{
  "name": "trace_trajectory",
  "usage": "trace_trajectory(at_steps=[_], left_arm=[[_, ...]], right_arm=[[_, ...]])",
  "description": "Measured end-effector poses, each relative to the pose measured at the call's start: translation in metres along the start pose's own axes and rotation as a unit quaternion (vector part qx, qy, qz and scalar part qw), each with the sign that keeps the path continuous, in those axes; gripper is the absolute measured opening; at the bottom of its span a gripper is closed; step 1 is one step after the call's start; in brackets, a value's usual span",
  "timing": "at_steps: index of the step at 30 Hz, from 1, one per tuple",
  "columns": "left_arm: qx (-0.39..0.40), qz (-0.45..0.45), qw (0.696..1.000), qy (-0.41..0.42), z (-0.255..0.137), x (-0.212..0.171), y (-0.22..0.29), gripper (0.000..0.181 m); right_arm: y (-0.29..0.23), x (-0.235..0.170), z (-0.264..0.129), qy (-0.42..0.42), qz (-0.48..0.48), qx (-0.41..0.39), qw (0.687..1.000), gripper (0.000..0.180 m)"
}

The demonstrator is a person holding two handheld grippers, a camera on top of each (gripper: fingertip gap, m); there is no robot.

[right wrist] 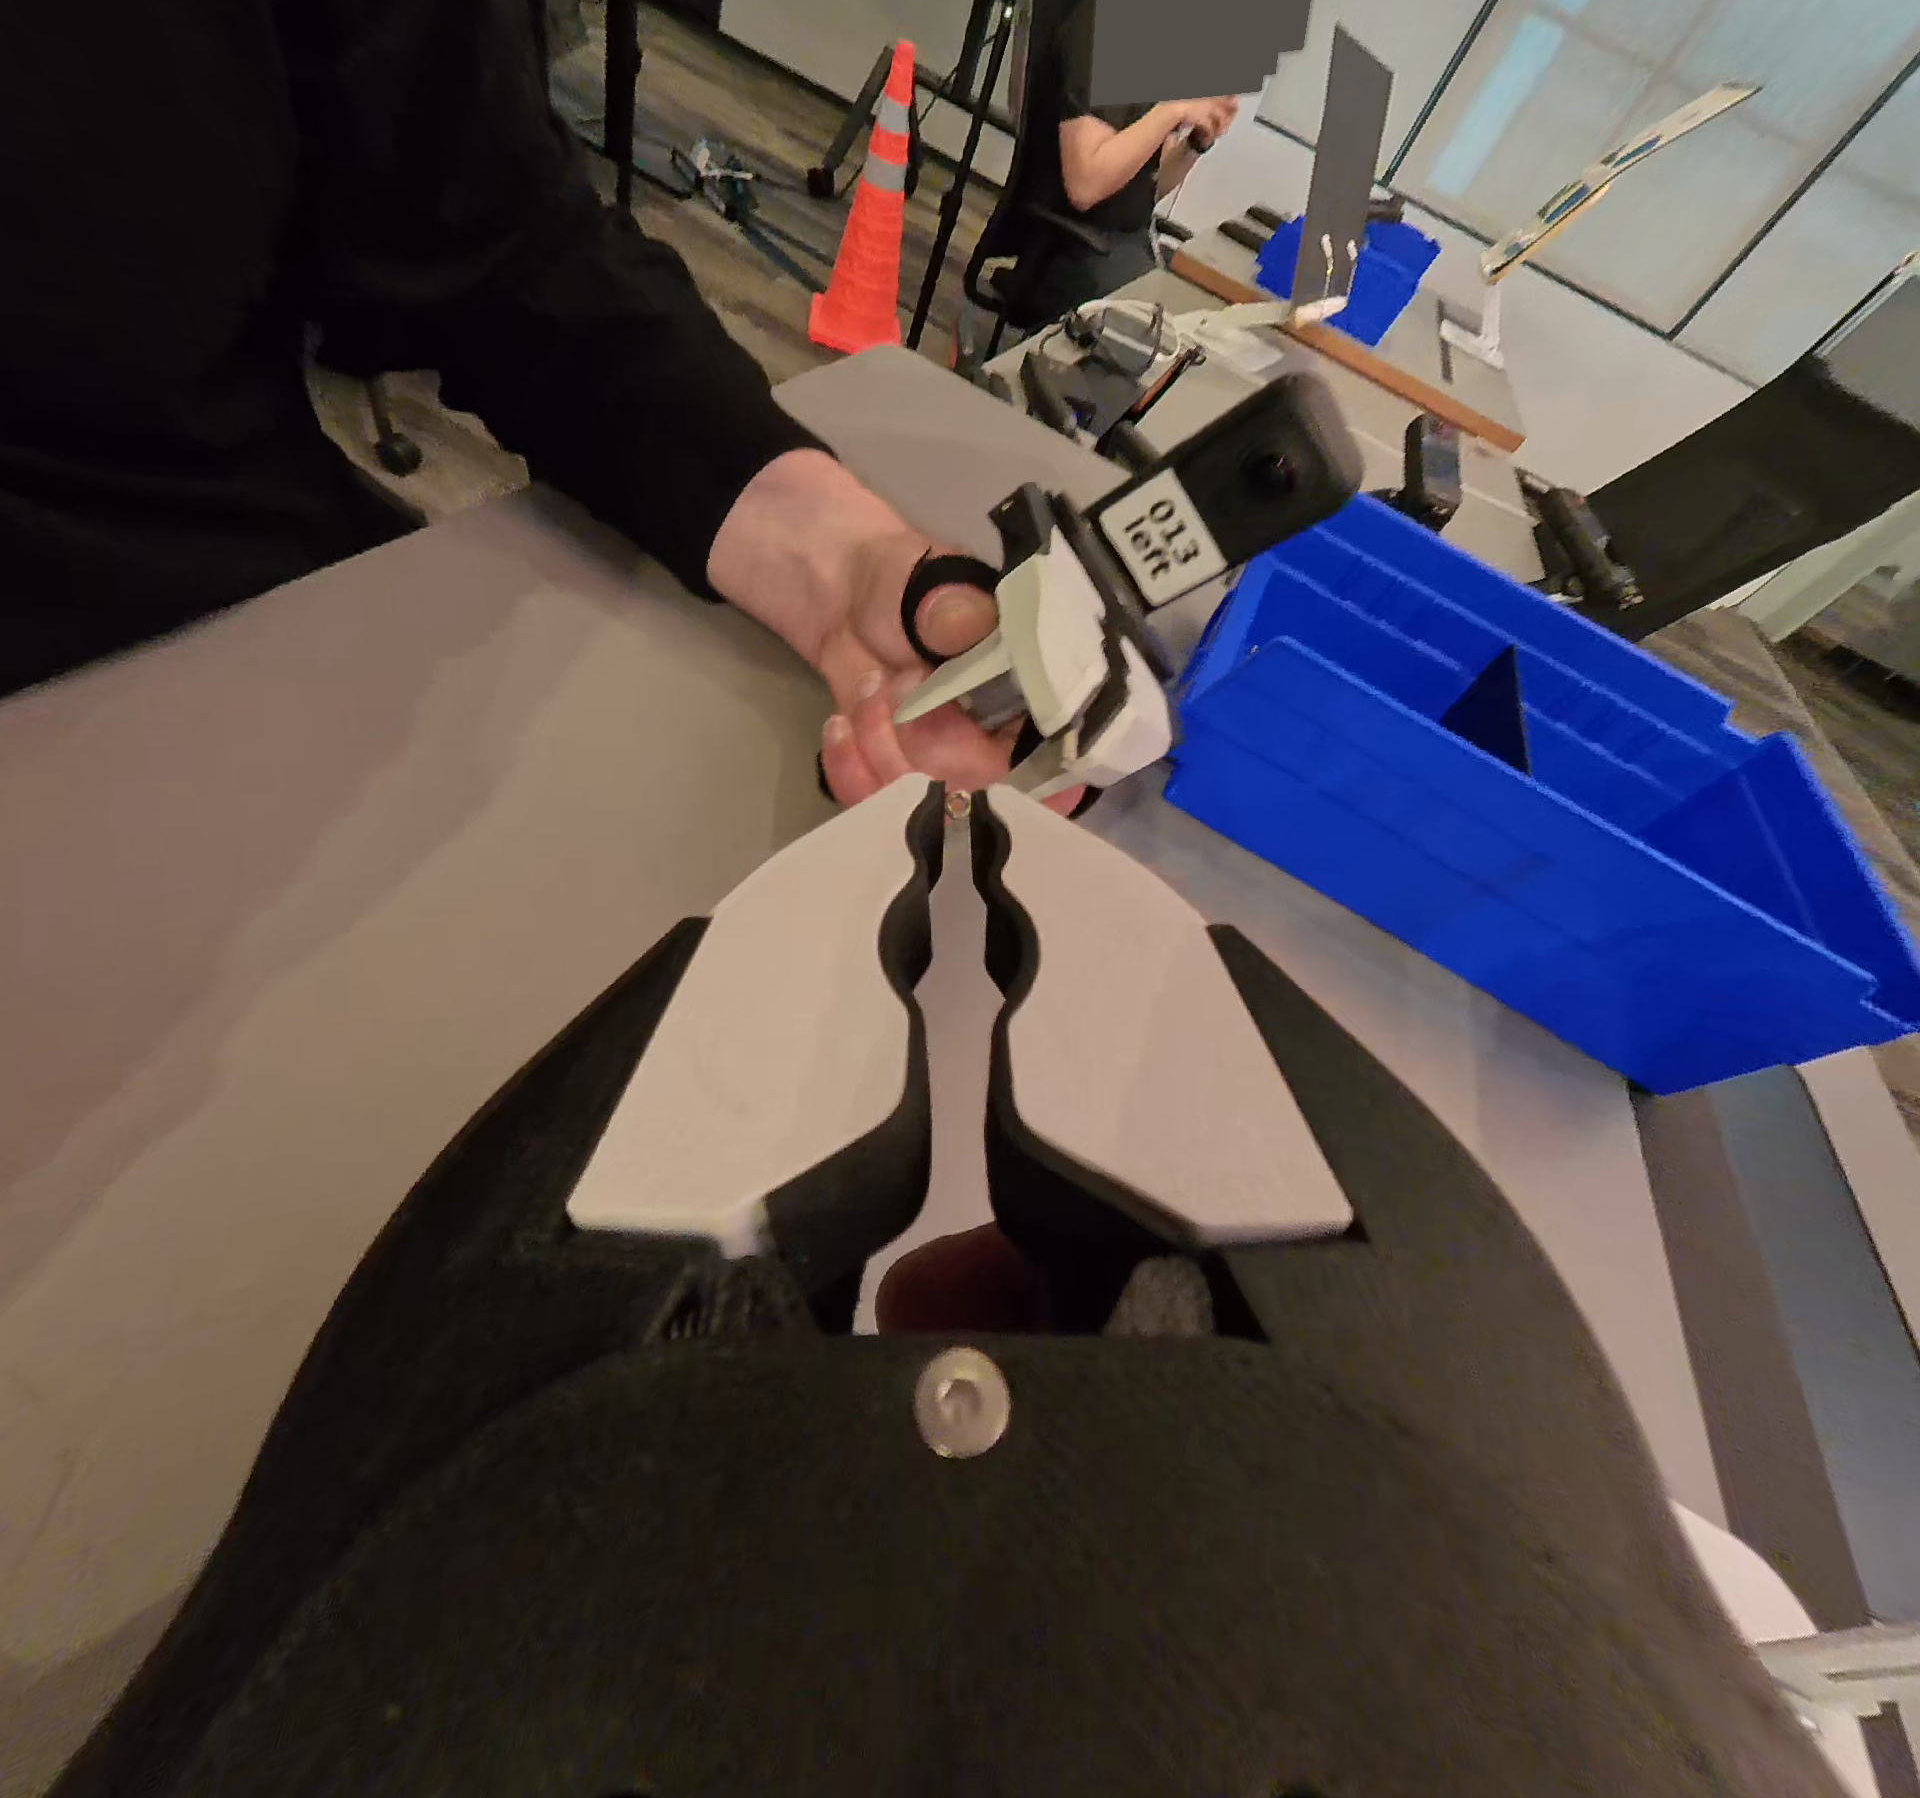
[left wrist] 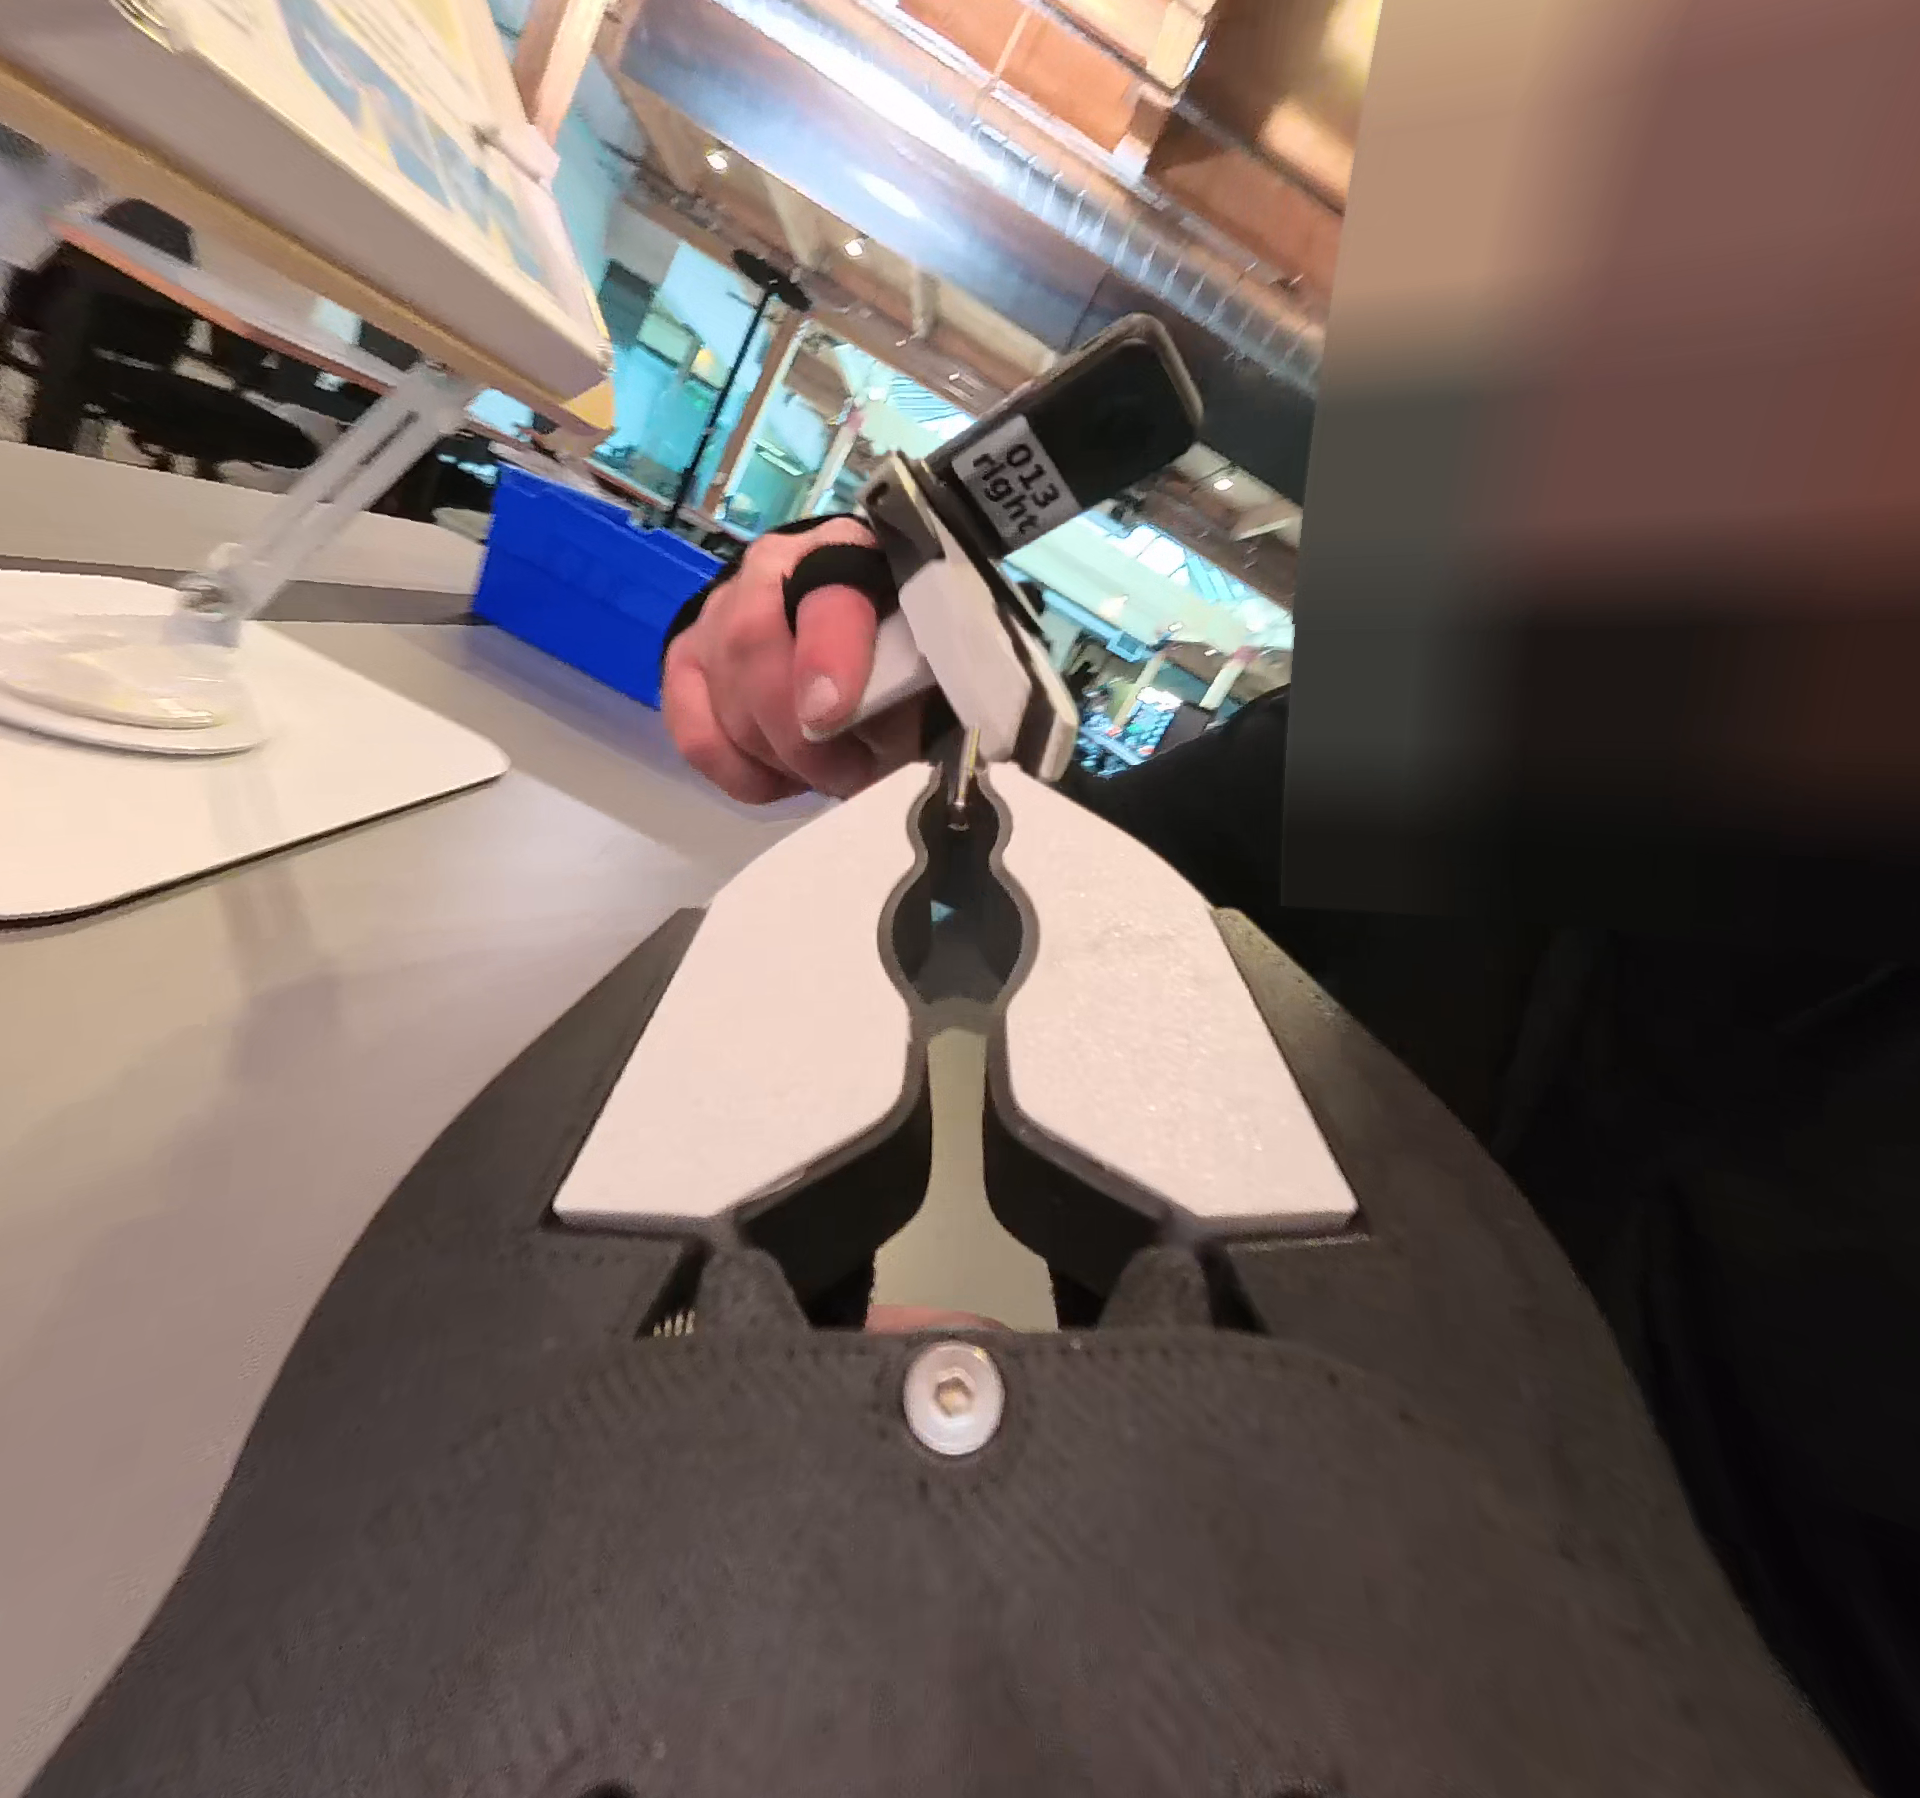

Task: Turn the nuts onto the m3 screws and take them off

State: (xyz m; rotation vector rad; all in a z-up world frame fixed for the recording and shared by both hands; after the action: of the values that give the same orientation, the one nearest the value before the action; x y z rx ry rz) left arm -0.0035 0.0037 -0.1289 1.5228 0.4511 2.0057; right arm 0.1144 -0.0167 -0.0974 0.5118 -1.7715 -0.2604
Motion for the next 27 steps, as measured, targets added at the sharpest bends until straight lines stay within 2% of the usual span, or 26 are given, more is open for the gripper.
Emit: trace_trajectory(at_steps=[11,27], left_arm=[[-0.074,-0.041,0.996,0.038,0.015,-0.003,0.009,0.004],[-0.095,-0.055,0.992,0.059,0.023,-0.005,0.013,0.004]], right_arm=[[0.008,0.018,-0.008,0.035,-0.018,-0.045,0.998,0.005],[0.008,0.022,-0.007,0.055,-0.022,-0.056,0.997,0.005]])
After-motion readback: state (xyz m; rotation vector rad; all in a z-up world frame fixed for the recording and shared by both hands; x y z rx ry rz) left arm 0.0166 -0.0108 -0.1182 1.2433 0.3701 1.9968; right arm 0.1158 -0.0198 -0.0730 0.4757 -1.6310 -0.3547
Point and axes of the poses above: each gripper's, where its closed fingertips meet, z out along the fingers, x out of its top, y = z × x across the jaws, the point moved 5 cm from there along -z, back along the fingers, and after that the axes turned 7 degrees about -z, right-handed, at the moved point
